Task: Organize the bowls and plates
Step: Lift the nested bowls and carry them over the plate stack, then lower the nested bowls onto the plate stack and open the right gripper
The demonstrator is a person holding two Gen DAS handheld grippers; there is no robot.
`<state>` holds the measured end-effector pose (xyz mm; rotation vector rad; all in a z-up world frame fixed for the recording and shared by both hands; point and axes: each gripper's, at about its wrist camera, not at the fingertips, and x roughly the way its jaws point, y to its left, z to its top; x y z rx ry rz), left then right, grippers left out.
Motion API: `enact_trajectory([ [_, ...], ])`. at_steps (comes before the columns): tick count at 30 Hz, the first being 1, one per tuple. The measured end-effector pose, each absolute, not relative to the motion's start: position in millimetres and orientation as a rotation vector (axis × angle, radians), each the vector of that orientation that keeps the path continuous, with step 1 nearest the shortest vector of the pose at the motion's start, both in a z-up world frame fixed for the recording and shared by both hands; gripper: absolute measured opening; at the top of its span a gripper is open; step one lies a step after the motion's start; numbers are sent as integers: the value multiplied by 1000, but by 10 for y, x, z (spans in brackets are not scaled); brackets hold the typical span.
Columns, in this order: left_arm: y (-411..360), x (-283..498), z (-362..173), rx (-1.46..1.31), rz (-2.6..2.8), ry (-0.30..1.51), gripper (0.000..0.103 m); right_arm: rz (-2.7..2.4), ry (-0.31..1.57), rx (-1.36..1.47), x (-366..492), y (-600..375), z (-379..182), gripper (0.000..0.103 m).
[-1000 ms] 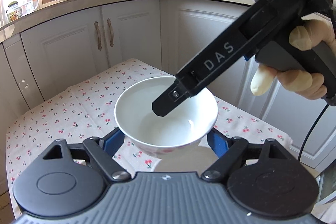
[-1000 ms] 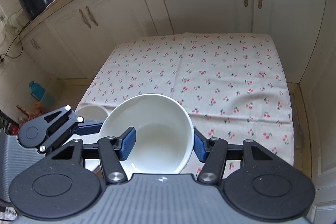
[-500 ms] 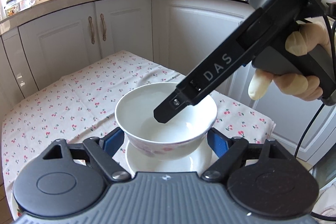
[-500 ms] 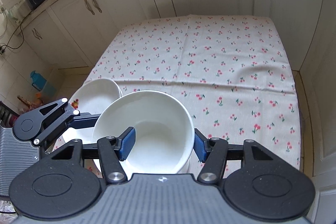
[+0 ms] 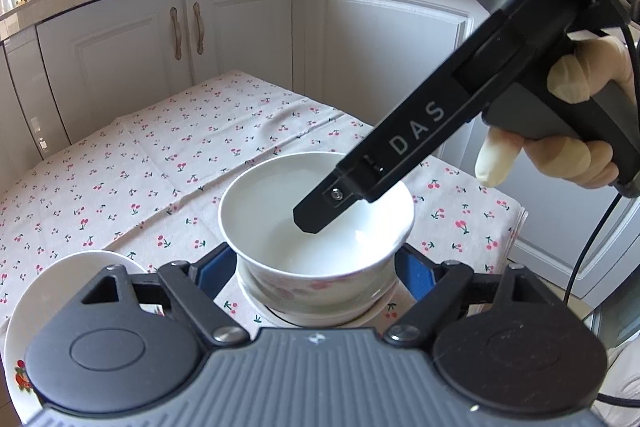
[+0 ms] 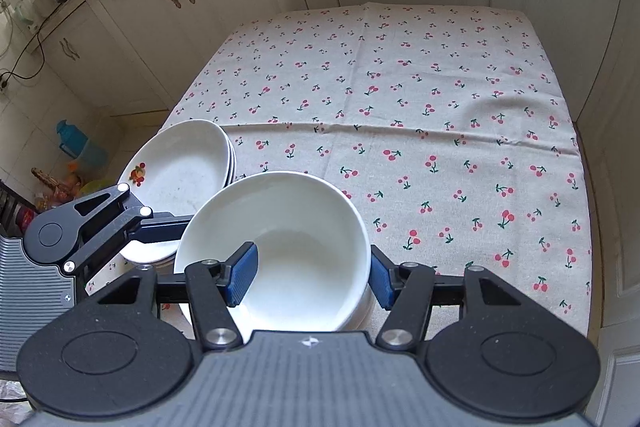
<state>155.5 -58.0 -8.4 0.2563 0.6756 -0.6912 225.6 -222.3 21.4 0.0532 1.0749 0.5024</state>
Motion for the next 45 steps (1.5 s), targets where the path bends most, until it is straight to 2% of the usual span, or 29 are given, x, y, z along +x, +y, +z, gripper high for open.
enact_trajectory([
  [33,-567,1581,-132,235,-705,699,89,515,1072,26,2219,-2180,184,72],
  [37,-564,1562,-133,245,-702,693,89,519,1076,30,2215,-2186,180,76],
  [40,-550,1524,-103,251,-696,671,93,531,1068,21,2184,-2185,187,81],
  [45,-502,1475,-47,230,-696,659,93,520,1031,7,2136,-2180,222,82],
])
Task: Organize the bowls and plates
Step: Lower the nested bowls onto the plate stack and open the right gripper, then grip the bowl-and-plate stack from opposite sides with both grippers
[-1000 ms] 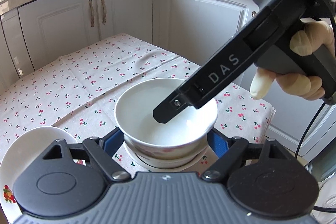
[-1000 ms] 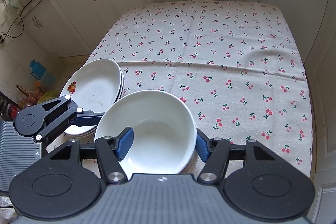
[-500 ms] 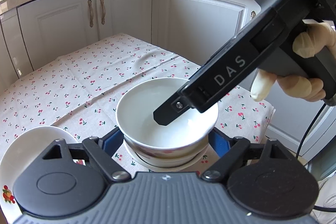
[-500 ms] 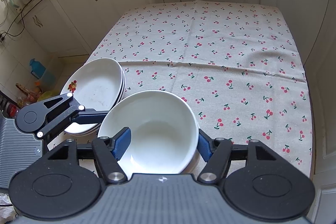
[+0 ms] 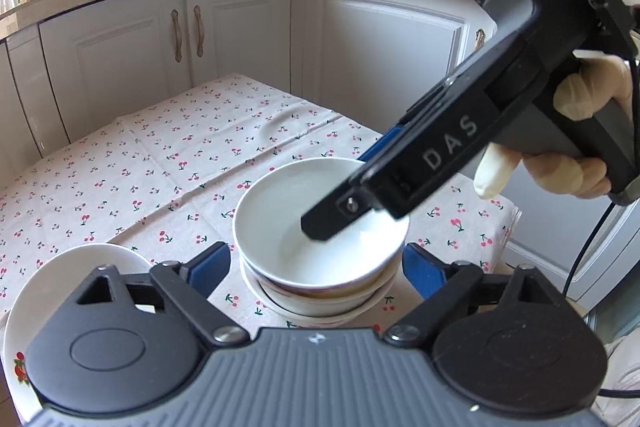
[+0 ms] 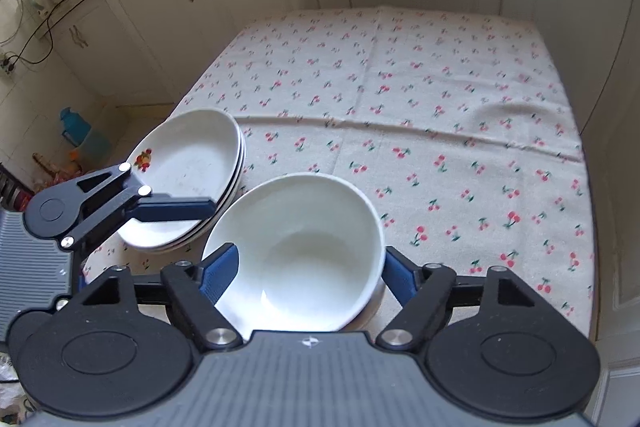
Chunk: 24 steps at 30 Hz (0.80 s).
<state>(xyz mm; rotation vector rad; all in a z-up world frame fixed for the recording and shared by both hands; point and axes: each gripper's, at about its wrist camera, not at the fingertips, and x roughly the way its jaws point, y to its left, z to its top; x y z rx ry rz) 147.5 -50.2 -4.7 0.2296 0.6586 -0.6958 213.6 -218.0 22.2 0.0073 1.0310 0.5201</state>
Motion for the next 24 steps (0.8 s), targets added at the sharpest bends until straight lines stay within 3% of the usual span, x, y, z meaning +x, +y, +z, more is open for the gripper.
enact_trajectory([
  [9,-386,1329,-59,167,-686,656,93,621,844,152,1908,-2499,424,81],
  [24,-328,1316,-253,87,-688,702,94,680,827,252,1738,-2610,143,78],
])
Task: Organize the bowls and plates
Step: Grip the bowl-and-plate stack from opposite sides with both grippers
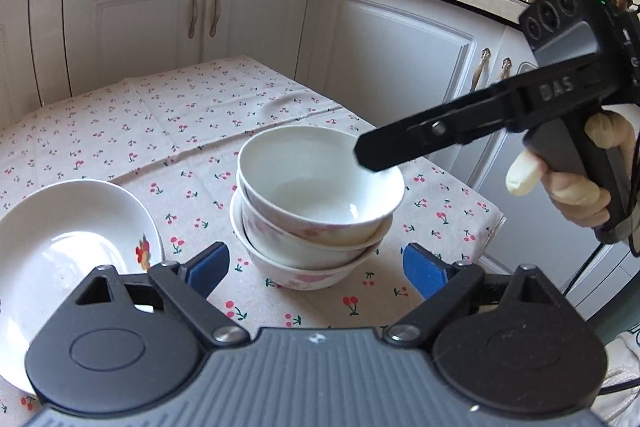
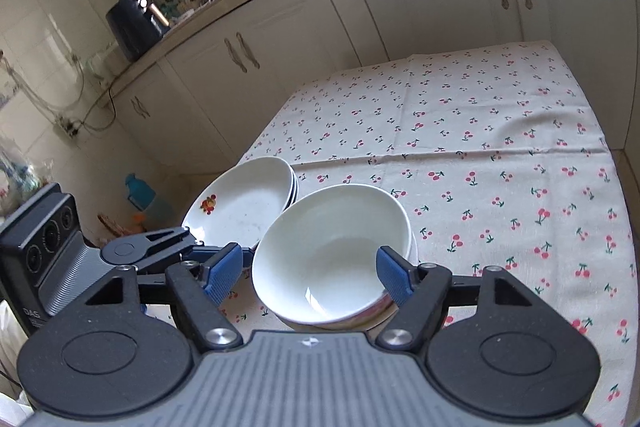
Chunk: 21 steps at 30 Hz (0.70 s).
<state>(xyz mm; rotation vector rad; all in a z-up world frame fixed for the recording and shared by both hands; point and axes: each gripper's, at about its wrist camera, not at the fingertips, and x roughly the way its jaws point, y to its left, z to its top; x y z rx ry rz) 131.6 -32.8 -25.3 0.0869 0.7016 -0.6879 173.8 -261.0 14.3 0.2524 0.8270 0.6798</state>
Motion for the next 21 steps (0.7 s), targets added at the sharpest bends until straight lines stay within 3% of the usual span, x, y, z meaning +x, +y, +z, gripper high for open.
enact_trajectory([
  [3,-349,1330,-302,103,-684,712,94,674,789,266,1657,-2675,171,79],
  [10,-381,1418,-459,110,-694,764,94,584,753,155,1543,-2825,163,94],
  [21,-496,1571,-639,202,-704,818,94,540,855,-136,1499,-2721,-371,99],
])
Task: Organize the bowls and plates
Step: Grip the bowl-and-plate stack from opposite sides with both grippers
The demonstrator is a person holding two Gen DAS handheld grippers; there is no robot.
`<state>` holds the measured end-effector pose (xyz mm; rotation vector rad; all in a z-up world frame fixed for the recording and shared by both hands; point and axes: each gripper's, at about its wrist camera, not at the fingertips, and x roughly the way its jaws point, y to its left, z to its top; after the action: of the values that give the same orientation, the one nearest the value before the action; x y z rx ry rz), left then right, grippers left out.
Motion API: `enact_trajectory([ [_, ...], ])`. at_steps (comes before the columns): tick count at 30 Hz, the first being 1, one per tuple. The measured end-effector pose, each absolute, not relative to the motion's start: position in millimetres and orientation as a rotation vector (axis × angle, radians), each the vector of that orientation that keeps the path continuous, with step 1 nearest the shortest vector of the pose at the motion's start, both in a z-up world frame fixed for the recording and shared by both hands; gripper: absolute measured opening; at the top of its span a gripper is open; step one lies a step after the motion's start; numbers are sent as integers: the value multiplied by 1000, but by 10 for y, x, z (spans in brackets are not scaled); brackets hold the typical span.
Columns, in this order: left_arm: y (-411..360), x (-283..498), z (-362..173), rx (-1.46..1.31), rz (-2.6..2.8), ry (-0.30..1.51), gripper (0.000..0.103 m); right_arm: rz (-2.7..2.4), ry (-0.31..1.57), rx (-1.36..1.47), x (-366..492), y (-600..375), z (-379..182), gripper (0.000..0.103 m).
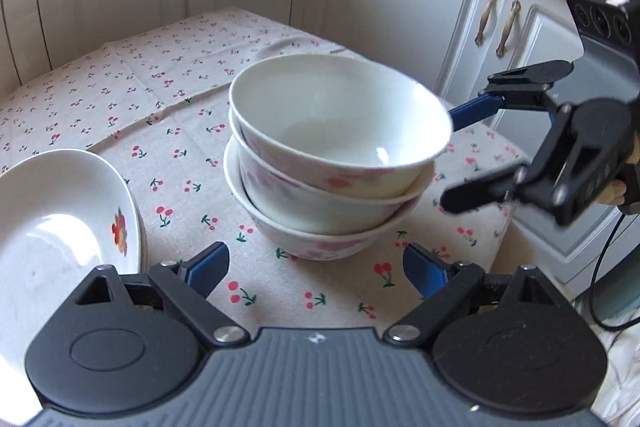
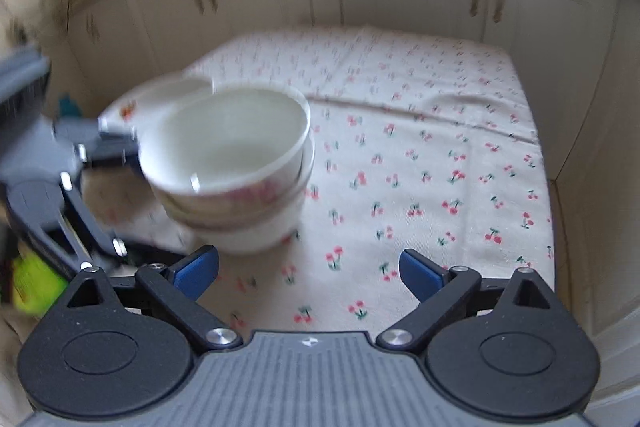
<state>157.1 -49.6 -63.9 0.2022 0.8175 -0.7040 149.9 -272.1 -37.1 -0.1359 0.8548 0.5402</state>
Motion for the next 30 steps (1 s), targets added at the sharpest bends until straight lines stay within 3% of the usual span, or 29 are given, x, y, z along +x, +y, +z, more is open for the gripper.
enact_trajectory([
  [11,-695,1623,-745,413,-755,810,102,594,868,-324,1602,-2447,-673,103],
  [30,-638,1882,-636,540,-869,841,101,736,784,-432,1720,-2381,-547,103],
])
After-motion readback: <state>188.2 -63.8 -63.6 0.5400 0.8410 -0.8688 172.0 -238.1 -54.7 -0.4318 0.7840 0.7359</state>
